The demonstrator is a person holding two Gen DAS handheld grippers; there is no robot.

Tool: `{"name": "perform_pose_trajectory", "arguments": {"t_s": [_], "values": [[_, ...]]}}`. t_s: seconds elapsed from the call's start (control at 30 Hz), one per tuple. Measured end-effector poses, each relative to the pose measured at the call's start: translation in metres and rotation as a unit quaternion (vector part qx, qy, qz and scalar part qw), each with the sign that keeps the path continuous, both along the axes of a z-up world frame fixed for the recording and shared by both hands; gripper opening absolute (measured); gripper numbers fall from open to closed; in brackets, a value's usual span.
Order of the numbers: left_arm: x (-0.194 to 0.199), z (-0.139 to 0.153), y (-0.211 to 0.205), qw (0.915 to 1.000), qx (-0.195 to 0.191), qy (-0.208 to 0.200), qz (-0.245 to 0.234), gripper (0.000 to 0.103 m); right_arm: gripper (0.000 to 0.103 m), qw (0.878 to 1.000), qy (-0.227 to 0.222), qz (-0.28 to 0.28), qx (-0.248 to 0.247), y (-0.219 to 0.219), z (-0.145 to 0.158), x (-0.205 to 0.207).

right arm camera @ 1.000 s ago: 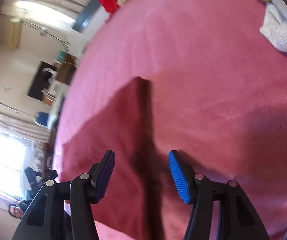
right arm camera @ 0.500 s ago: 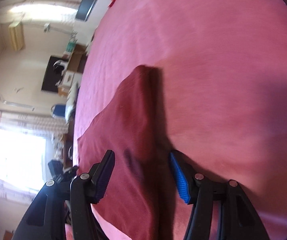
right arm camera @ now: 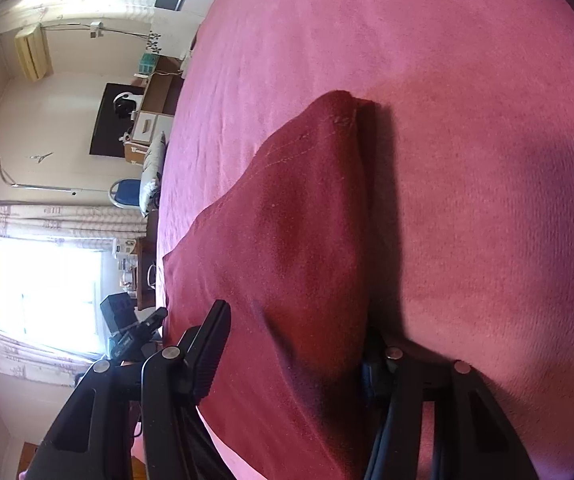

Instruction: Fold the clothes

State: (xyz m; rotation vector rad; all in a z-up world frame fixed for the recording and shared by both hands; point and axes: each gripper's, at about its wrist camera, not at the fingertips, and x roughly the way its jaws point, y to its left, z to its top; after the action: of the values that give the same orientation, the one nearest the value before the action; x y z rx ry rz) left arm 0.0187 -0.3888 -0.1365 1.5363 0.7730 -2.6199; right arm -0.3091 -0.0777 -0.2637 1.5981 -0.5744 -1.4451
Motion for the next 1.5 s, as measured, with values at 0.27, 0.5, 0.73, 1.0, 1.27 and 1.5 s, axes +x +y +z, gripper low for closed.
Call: {"name": "perform_pose_trajectory", "arguments": {"t_s": [0.27, 0.5, 0.73, 1.0, 1.27, 1.5], "values": [[0.003, 0.002, 0.010, 0.9996, -0.017, 0.019, 0.010, 0.047, 0.016, 0.998, 0.023, -0.013, 0.056, -0.006, 0.007, 0.010], [0.006, 0.024, 0.020, 0.9985, -0.017, 0.052, 0.010, 0.024, 0.014, 0.964, 0.193, 0.025, 0.182, -0.031, 0.072, 0.041], [0.050, 0.068, 0.004, 0.9910, 0.002, 0.128, 0.039, 0.013, 0.013, 0.937, 0.297, 0.057, 0.173, -0.069, 0.167, 0.071], [0.106, 0.101, -0.055, 0.9746, 0.011, 0.189, 0.119, 0.013, 0.013, 0.909, 0.374, 0.125, 0.134, -0.173, 0.256, 0.103], [0.213, 0.137, -0.154, 0.9386, -0.037, 0.240, 0.245, 0.013, 0.013, 0.892, 0.392, 0.206, 0.087, -0.337, 0.294, 0.142], [0.269, 0.095, -0.228, 0.9120, -0.068, 0.189, 0.358, 0.013, 0.013, 0.885, 0.368, 0.274, 0.075, -0.501, 0.261, 0.165]]}}
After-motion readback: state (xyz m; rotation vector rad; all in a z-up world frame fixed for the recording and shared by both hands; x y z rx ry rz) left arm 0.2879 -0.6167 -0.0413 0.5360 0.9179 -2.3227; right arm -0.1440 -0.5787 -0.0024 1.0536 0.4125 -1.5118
